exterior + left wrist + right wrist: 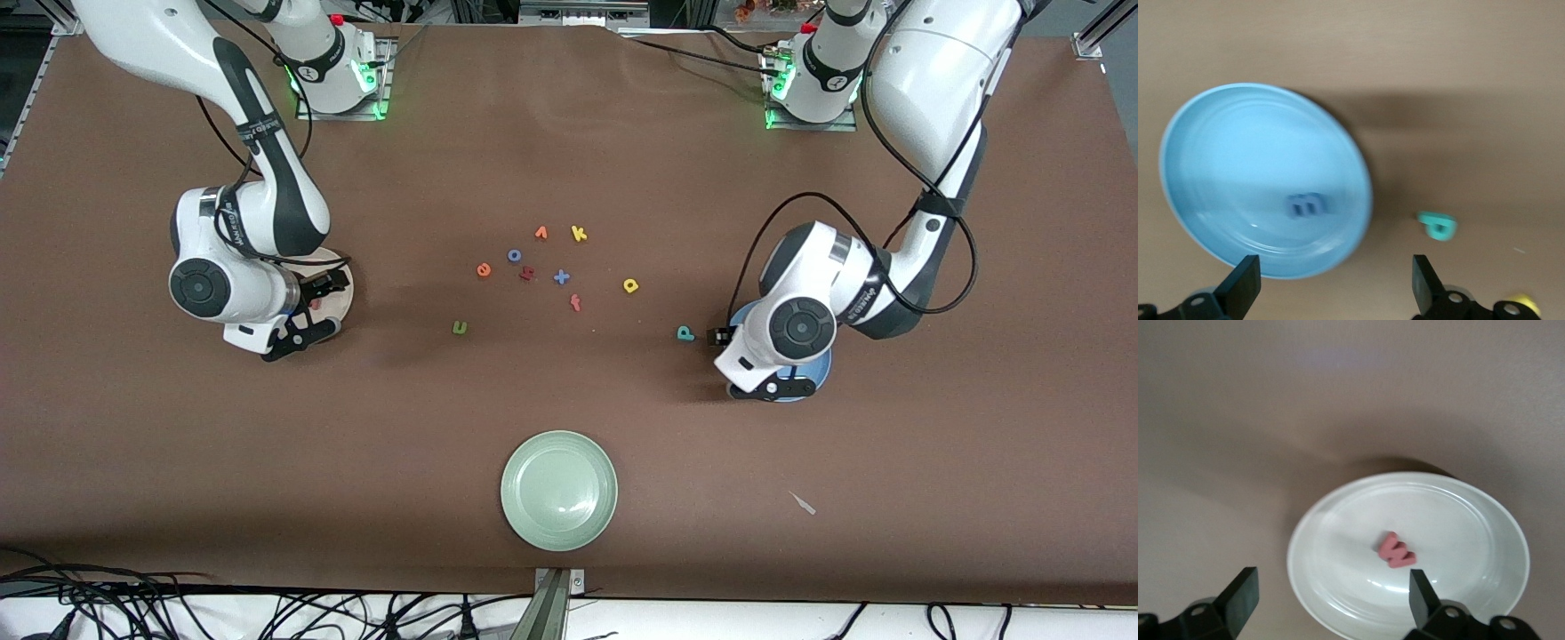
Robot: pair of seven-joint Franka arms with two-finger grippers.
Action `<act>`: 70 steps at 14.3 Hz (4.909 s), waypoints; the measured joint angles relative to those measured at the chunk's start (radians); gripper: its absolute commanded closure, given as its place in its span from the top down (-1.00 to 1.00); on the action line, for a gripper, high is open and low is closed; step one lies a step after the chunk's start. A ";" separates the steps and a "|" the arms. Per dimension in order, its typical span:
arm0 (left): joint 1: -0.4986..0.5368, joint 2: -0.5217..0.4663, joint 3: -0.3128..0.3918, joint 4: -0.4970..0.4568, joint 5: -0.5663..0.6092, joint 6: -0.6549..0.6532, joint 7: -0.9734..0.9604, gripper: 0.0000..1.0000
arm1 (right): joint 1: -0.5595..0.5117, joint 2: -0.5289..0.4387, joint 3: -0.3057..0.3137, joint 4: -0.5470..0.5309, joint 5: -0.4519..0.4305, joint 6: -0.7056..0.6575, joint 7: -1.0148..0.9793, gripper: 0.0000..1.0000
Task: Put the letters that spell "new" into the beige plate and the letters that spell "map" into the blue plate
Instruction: 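Drop the m on the blue plate while the right drops w on white, then grasp the teal p with the left gripper while the right grasps green n, then release the p onto the blue plate while the right carries the n, then grasp the yellow letter with the left gripper while the right releases n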
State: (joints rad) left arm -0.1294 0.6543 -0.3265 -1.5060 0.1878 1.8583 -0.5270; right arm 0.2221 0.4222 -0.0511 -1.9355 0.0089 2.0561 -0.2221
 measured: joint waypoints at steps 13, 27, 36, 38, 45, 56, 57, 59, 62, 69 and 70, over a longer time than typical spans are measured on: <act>-0.071 0.128 -0.012 -0.090 -0.037 0.280 -0.279 0.77 | 0.129 0.085 0.149 0.005 0.051 0.333 0.751 1.00; -0.048 0.106 -0.013 -0.143 -0.037 0.332 -0.243 -0.79 | 0.181 0.202 0.150 0.055 0.052 0.396 0.857 0.44; 0.094 0.007 -0.001 -0.075 -0.037 0.069 0.080 -0.70 | 0.185 0.201 0.149 0.064 0.050 0.395 0.852 -0.37; 0.145 0.012 0.005 -0.101 -0.036 0.066 0.183 -0.64 | 0.185 0.201 0.148 0.064 0.050 0.395 0.844 -0.40; 0.235 0.040 -0.004 -0.118 -0.035 0.067 0.336 1.00 | 0.186 0.200 0.148 0.069 0.050 0.396 0.834 -0.50; 0.109 0.025 -0.192 -0.100 -0.036 0.068 -0.195 1.00 | 0.181 0.052 0.041 0.029 0.050 0.167 0.525 -0.55; 0.075 0.026 -0.193 -0.104 -0.036 0.084 -0.276 1.00 | 0.180 0.016 0.023 -0.015 0.050 0.166 0.480 -0.55; 0.011 0.029 -0.192 -0.124 -0.036 0.136 -0.440 1.00 | 0.180 -0.061 -0.024 -0.110 0.050 0.165 0.383 -0.55; -0.035 0.034 -0.192 -0.176 -0.036 0.232 -0.623 1.00 | 0.177 -0.137 -0.120 -0.224 0.050 0.162 0.241 -0.55; -0.043 0.039 -0.189 -0.330 -0.036 0.449 -0.710 0.26 | 0.173 -0.128 -0.242 -0.288 0.050 0.160 0.157 1.00; -0.044 0.039 -0.189 -0.332 -0.036 0.456 -0.710 0.26 | 0.175 -0.129 -0.239 -0.282 0.051 0.151 0.160 1.00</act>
State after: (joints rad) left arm -0.1733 0.6930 -0.5159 -1.8382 0.1520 2.3145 -1.2373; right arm 0.3973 0.2930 -0.2899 -2.2179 0.0602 2.2075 -0.0623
